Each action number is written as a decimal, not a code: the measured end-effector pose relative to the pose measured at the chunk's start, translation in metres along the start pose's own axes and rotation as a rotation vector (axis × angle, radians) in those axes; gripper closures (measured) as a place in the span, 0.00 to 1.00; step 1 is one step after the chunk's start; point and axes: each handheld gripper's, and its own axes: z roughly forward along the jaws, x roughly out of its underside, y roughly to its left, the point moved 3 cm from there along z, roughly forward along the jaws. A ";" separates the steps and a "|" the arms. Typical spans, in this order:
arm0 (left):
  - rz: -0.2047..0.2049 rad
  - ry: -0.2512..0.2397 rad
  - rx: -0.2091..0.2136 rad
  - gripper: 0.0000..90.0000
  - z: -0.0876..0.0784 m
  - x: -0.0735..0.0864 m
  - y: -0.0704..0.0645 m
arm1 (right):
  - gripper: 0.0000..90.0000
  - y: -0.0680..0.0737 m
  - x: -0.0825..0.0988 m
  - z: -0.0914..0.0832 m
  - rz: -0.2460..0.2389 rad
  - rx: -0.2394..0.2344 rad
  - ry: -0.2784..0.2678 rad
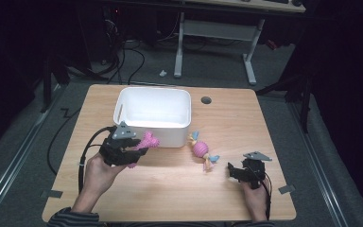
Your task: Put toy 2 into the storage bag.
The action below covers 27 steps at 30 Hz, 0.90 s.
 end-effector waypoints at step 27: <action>-0.030 -0.046 0.054 0.65 -0.003 -0.053 0.028 | 0.18 0.000 0.000 0.000 0.000 0.000 0.000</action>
